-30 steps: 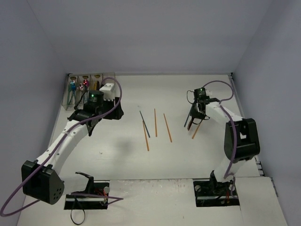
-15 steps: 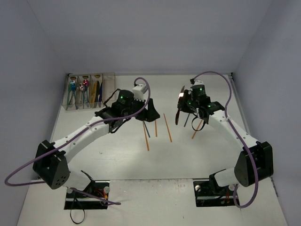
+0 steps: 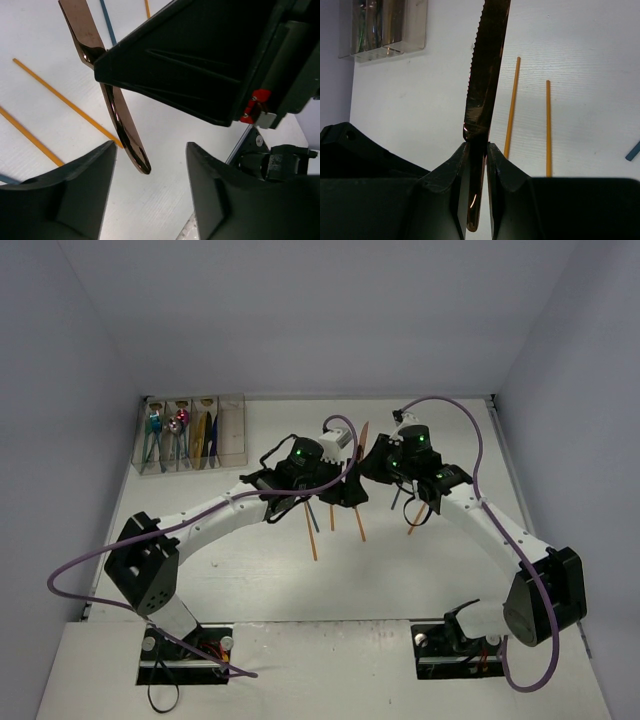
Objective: Sort the eating utensils into containers
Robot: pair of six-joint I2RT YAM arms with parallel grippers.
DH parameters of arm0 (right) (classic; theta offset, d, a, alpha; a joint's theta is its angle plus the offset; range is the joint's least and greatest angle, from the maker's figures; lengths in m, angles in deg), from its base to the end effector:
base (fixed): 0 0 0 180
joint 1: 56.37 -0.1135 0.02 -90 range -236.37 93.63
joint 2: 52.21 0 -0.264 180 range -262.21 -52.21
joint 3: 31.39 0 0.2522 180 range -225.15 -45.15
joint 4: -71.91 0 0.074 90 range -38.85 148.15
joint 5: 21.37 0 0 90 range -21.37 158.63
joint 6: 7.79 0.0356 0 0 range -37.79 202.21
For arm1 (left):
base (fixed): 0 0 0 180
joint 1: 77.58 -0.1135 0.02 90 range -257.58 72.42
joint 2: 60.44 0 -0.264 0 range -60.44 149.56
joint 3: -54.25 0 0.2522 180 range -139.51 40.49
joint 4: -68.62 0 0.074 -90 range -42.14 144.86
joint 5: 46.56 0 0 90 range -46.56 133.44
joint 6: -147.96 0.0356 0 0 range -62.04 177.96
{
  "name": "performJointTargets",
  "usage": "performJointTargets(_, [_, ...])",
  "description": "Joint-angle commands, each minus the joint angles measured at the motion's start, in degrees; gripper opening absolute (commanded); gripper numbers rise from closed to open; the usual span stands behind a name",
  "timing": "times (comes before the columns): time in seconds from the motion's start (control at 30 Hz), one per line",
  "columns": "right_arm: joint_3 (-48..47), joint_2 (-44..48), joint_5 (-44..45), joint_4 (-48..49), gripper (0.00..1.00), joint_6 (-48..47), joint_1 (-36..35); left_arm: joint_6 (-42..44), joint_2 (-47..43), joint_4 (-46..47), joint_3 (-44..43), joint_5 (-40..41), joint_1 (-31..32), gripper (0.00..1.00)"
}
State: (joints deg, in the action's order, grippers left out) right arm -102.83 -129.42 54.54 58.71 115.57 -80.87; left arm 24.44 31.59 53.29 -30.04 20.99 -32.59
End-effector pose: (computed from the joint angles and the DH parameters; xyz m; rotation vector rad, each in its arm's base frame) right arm 0.2831 0.1386 0.3103 -0.0213 1.9994 0.9031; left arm 0.2574 -0.2766 0.3015 0.4966 2.1158 -1.2324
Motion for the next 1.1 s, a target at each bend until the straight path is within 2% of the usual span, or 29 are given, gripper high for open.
performJointTargets(0.0, [-0.06, 3.35, -2.6, 7.07, 0.0, 2.52, -0.69, -0.9, -0.26, 4.49, -3.41, 1.65, 0.33, 0.5])
performJointTargets(0.13, [0.68, 3.69, -3.05, 8.1, 0.0, 3.22, -0.95, -0.98, 0.17, 4.82, -2.93, 2.82, 0.36, 0.46])
performJointTargets(0.3, [1.39, 3.77, -3.14, 8.92, 0.0, 3.53, -1.16, -1.16, 0.03, 5.66, -2.33, 3.03, 0.36, 0.26])
performJointTargets(0.47, [1.88, 3.44, -2.95, 9.54, 0.0, 3.9, -1.25, -1.38, -0.56, 5.93, -1.15, 3.36, 0.26, 0.0])
performJointTargets(0.57, [2.2, 2.95, -2.62, 9.54, 0.04, 3.83, -1.25, -1.46, -1.05, 5.28, -0.41, 4.91, 0.18, 0.0])
performJointTargets(0.73, [2.49, 2.97, -1.29, 9.44, 0.39, 3.18, -1.16, -1.2, -2.08, 2.36, 0.98, 8.01, -1.15, 0.0])
performJointTargets(0.8, [2.78, 3.47, -0.41, 9.28, 0.46, 2.83, -0.88, -1.25, -2.69, 0.76, 1.65, 8.76, -3.24, 0.0])
performJointTargets(0.9, [3.61, 4.96, 0.27, 8.99, 0.51, 2.18, 0.4, -0.12, -3.92, -3.54, 2.16, 10.97, -6.76, 0.0])
performJointTargets(1.07, [5.32, 7.96, 1.75, 5.49, 0.52, -1.54, 4.56, 5.62, -7.3, -13.15, 0.92, 18.34, -18.42, 0.0])
